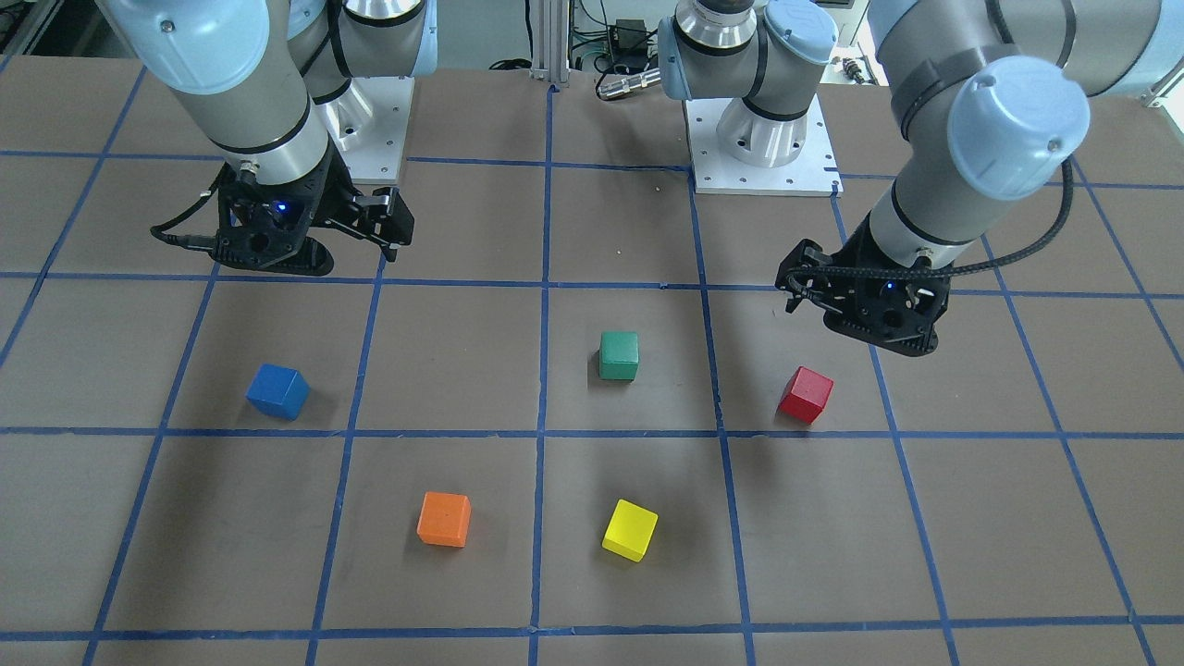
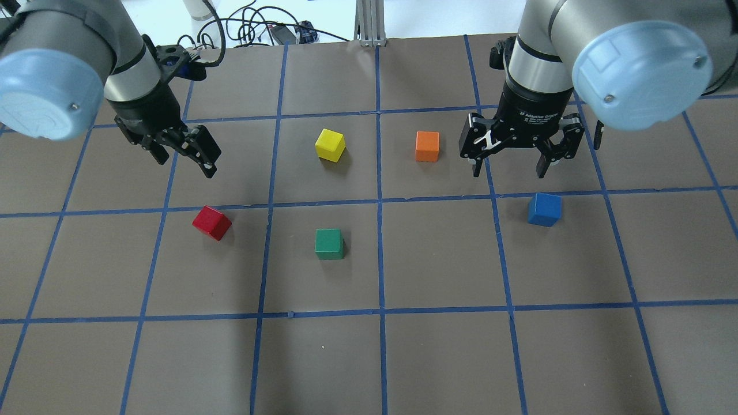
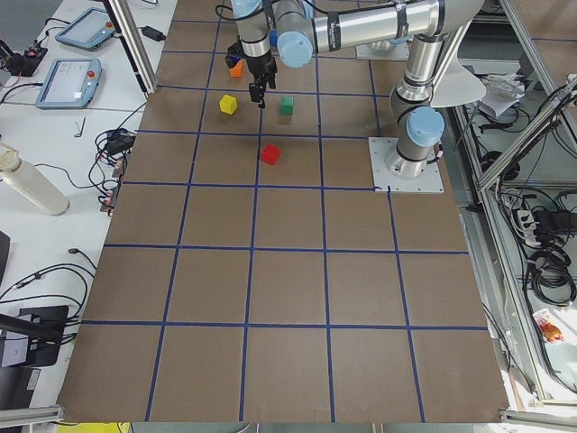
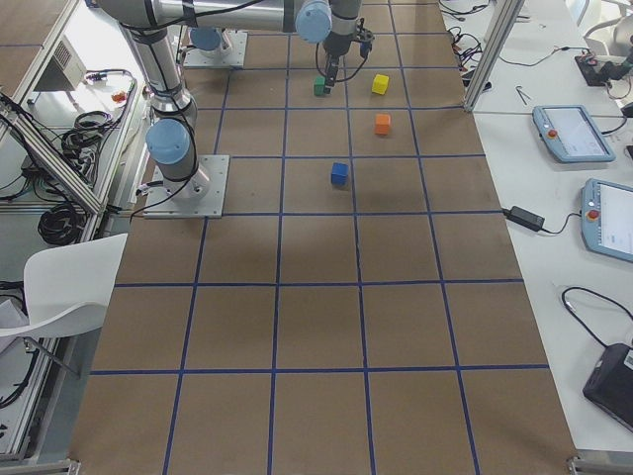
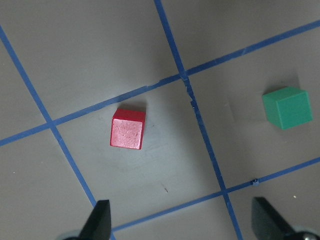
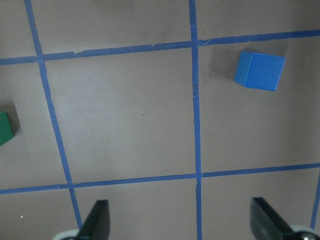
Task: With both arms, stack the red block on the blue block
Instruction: 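Lower the left gripper over the red cube and close on it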
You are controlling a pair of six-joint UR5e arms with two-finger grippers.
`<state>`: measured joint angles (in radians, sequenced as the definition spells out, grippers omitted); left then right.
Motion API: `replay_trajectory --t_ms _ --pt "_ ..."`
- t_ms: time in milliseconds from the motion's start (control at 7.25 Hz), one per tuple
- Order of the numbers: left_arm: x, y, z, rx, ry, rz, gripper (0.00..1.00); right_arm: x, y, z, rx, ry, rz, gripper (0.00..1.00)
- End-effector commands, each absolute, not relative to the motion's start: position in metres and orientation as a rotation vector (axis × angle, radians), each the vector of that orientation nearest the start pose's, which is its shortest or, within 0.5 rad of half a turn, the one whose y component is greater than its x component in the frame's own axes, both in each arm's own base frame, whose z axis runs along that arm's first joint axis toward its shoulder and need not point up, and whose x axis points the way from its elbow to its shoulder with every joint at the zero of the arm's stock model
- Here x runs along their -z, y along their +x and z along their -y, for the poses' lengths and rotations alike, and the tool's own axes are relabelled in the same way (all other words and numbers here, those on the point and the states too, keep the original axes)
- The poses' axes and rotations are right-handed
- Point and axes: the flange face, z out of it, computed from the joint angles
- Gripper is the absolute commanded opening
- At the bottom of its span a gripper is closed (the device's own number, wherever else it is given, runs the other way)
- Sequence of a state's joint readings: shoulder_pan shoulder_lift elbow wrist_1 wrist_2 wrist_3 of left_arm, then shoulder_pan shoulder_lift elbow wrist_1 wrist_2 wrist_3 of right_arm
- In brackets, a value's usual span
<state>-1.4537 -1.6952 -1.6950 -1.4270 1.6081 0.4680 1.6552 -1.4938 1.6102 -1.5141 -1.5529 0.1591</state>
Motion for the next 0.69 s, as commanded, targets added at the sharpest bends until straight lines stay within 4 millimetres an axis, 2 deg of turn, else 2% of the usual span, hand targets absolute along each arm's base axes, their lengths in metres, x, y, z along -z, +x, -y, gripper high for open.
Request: replay_trajectory --t_ms 0,276,414,552 --pt "-0.315 -0.056 0.523 -0.072 0.68 -3.039 1.0 -0.417 0.177 0.494 -0.302 0.118 -3.133 1.0" --pt "-0.283 -0.04 0.523 -0.165 0.84 -3.027 1.0 -0.416 0.176 0.494 -0.302 0.115 -3.139 1.0" --pt "-0.267 -0.04 0.526 -0.208 0.945 -3.011 1.0 -0.415 0.176 0.494 -0.306 0.115 -3.139 1.0" --pt "-0.256 -0.039 0.528 -0.235 0.978 -3.009 1.0 -0.412 0.176 0.493 -0.314 0.112 -3.139 1.0"
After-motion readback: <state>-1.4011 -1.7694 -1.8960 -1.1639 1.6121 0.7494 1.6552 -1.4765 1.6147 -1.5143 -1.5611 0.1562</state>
